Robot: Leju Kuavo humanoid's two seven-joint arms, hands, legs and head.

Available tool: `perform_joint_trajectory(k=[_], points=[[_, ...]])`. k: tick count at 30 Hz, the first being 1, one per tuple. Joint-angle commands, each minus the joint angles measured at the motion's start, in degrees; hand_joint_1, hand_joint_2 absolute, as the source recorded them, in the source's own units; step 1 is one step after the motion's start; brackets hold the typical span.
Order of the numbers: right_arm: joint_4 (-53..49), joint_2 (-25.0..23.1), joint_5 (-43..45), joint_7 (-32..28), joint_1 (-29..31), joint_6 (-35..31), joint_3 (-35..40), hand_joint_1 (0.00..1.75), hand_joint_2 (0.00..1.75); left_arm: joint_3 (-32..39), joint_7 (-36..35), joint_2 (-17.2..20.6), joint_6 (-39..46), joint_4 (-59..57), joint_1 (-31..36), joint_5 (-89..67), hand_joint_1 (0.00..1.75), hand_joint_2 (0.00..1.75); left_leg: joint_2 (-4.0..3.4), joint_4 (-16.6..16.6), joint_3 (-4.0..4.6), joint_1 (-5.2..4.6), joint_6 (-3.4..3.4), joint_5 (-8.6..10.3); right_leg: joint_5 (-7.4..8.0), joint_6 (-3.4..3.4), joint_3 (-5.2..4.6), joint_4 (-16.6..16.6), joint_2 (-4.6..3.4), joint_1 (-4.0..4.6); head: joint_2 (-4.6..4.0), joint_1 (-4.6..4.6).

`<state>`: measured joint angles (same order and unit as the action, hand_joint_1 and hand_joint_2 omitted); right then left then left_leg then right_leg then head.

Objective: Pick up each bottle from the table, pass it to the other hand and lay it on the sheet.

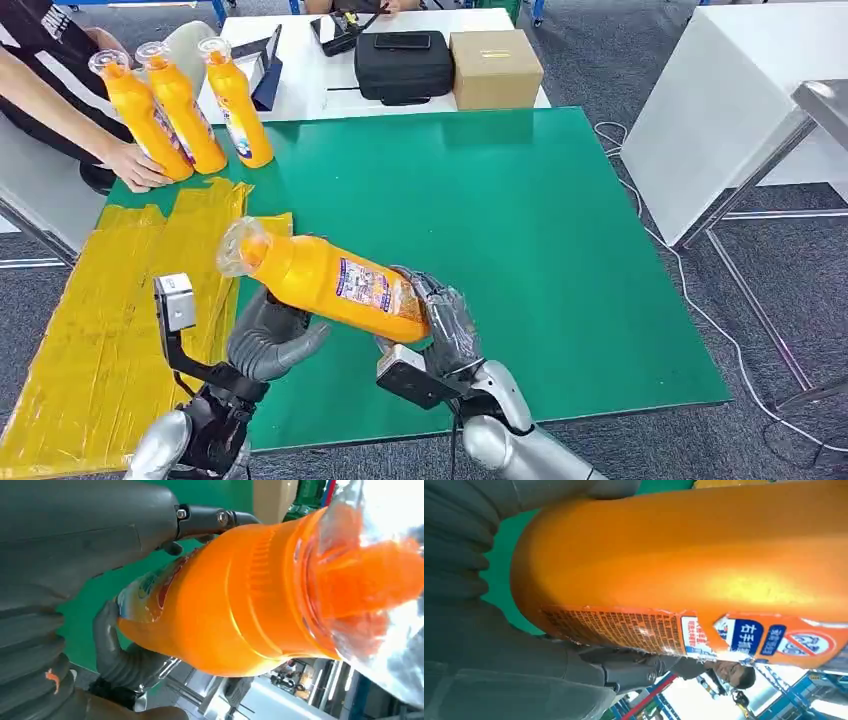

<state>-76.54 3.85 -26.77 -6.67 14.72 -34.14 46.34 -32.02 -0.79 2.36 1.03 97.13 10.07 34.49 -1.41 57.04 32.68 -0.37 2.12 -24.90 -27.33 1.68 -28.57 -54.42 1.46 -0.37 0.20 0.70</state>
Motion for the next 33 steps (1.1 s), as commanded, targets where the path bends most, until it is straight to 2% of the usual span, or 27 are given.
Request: perform_joint_trajectory(k=[1, 10, 18, 25, 33], points=[[3.4, 0.8, -0.1, 0.4, 2.9, 0.1, 2.6, 1.75, 1.75, -2.5, -0.4, -0.6, -0.3, -3.2, 2.9, -0.3, 0.00, 1.75, 0.16, 0.0, -0.11, 0.03, -0.14, -0.01, -0.02, -0.05, 0.13, 0.1, -0.05, 0.01, -0.02, 0.00], [3.4, 0.8, -0.1, 0.4, 2.9, 0.1, 2.6, 1.75, 1.75, -2.5, -0.4, -0.6, -0.3, -3.2, 2.9, -0.3, 0.00, 1.75, 0.15, 0.0, -0.09, 0.05, -0.13, -0.02, -0.02, -0.04, 0.12, 0.1, -0.06, 0.03, -0.02, 0.00], [7.4, -1.6, -2.7, 3.0, 5.4, 1.6, 4.1, 1.75, 1.75, -3.3, -1.0, -1.3, -0.3, -3.0, 4.5, -0.3, 0.00, 1.75, 0.11, 0.0, -0.04, 0.06, -0.10, 0.00, 0.00, -0.04, 0.07, 0.0, -0.04, 0.03, -0.02, 0.00], [5.5, -1.1, -3.8, 1.4, 8.0, 10.4, 12.4, 1.75, 1.75, -3.6, -0.4, -2.0, 0.0, -5.2, 5.7, 0.6, 0.00, 1.75, 0.06, 0.0, -0.04, 0.04, -0.08, -0.01, -0.01, -0.03, 0.05, 0.0, -0.07, 0.03, -0.02, 0.00], [6.1, -2.0, -5.1, 0.4, 9.5, 13.8, 17.2, 1.75, 1.75, -3.6, 1.2, -2.2, 1.4, -7.6, 7.0, 1.5, 0.00, 1.75, 0.26, 0.0, -0.15, 0.11, -0.20, -0.04, -0.05, -0.08, 0.22, 0.0, -0.06, 0.07, -0.02, -0.04]])
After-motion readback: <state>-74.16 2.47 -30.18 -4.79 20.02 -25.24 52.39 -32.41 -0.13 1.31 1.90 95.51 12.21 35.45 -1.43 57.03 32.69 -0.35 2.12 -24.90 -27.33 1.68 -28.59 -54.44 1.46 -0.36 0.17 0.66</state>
